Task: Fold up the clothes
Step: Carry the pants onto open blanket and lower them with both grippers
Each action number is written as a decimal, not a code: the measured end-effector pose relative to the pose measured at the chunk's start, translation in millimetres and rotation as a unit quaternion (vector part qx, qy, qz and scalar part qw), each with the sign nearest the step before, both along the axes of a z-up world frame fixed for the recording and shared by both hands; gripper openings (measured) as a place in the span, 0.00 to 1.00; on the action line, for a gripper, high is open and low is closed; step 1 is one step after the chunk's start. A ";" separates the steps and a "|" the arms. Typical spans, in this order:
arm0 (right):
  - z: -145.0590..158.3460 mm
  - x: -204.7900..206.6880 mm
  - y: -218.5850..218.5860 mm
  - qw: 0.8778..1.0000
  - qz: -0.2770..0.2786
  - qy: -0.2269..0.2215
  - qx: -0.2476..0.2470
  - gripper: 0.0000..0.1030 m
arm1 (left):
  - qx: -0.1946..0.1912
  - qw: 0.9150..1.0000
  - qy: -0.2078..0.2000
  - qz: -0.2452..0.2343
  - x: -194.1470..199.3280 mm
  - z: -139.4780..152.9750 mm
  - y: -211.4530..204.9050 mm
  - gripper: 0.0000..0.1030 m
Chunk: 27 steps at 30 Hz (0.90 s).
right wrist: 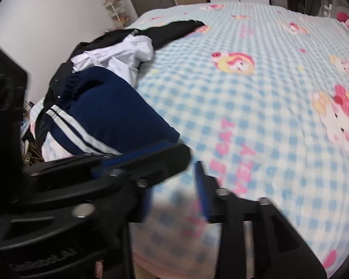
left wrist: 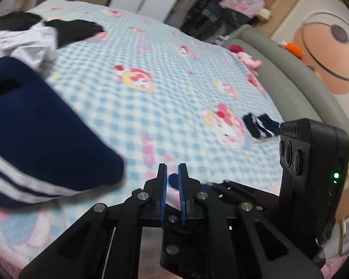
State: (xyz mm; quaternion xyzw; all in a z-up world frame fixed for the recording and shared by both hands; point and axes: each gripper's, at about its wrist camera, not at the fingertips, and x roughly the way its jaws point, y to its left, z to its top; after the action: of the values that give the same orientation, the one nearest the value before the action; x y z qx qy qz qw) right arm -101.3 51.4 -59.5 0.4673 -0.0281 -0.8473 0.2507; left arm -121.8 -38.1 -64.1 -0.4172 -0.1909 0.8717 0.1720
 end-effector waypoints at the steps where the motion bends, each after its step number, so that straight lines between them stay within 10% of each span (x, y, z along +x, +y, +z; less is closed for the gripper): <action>1: -2.2 -2.6 -3.2 1.000 0.003 -0.002 -0.002 0.57 | -0.005 1.000 -0.002 0.019 2.1 0.5 -10.3 0.23; 3: -6.5 -7.8 -9.6 1.000 0.008 -0.007 -0.007 0.71 | -0.024 0.997 0.003 0.078 9.3 2.6 -39.1 0.69; 4: -9.2 -11.0 -17.7 1.000 0.012 -0.007 -0.004 0.74 | -0.031 0.994 0.009 0.109 14.0 3.1 -54.8 0.74; 11: -35.0 -35.8 -86.1 0.998 0.044 -0.006 0.043 0.83 | -0.057 0.972 -0.028 0.224 18.5 -23.1 -137.8 0.75; 14: -51.0 -40.7 -103.9 0.997 0.049 -0.013 0.056 0.58 | -0.076 0.972 -0.046 0.217 15.4 -37.9 -133.2 0.75; 16: -51.9 -37.1 -106.0 0.997 0.042 -0.004 0.065 0.30 | -0.104 0.974 -0.036 0.197 15.5 -39.5 -119.5 0.70; 18: -48.9 -30.8 -104.5 0.996 0.040 0.016 0.080 0.19 | -0.123 0.978 -0.038 0.165 13.3 -40.9 -105.9 0.39; 27: -29.8 -19.3 -64.0 0.997 0.000 0.030 0.076 0.12 | -0.089 0.990 -0.031 0.105 18.6 -26.2 -66.7 0.17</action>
State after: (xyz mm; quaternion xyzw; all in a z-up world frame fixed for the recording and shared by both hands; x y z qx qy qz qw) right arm -120.6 -12.6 -89.3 0.4597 0.0436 -0.8605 0.2151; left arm -103.3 -104.8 -90.3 -0.4358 -0.1605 0.8849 0.0359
